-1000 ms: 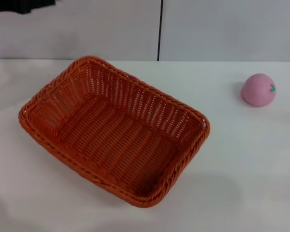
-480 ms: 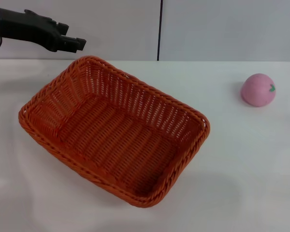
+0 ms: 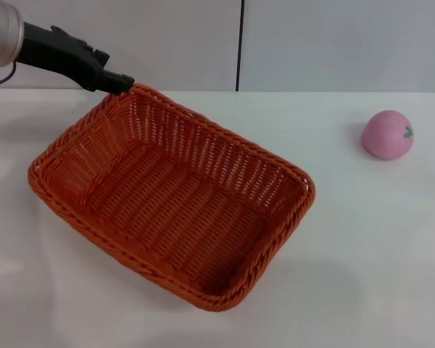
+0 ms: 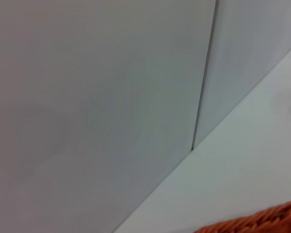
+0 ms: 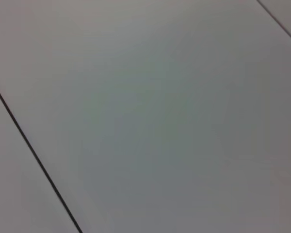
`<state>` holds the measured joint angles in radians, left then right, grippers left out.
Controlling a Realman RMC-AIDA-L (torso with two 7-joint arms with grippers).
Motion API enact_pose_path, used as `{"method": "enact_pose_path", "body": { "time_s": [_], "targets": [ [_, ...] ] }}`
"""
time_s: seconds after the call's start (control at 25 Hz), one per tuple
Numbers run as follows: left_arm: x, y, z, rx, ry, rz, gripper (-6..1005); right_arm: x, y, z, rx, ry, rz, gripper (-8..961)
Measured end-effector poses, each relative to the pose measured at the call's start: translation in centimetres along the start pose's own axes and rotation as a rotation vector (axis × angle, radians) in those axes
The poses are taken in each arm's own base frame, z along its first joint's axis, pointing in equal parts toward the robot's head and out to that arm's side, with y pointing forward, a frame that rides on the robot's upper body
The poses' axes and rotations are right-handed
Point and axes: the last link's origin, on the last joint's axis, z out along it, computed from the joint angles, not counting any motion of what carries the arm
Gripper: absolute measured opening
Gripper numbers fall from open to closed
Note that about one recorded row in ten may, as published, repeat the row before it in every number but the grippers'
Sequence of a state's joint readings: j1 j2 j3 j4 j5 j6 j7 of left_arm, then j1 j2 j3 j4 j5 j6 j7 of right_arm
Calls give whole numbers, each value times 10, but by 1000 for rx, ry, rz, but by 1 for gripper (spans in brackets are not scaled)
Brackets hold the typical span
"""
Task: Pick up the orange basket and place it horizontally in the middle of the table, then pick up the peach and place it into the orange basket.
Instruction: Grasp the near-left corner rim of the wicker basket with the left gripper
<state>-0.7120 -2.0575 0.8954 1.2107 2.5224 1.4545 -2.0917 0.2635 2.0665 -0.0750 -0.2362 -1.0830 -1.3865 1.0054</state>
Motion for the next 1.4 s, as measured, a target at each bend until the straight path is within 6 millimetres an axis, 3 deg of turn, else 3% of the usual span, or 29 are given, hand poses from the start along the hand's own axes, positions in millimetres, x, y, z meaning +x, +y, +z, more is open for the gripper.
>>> {"method": "enact_pose_path", "body": {
  "time_s": [1.4],
  "targets": [
    [-17,0,41,19,-139,-102,623,5,-4,6,43,23,10,786]
  ]
}}
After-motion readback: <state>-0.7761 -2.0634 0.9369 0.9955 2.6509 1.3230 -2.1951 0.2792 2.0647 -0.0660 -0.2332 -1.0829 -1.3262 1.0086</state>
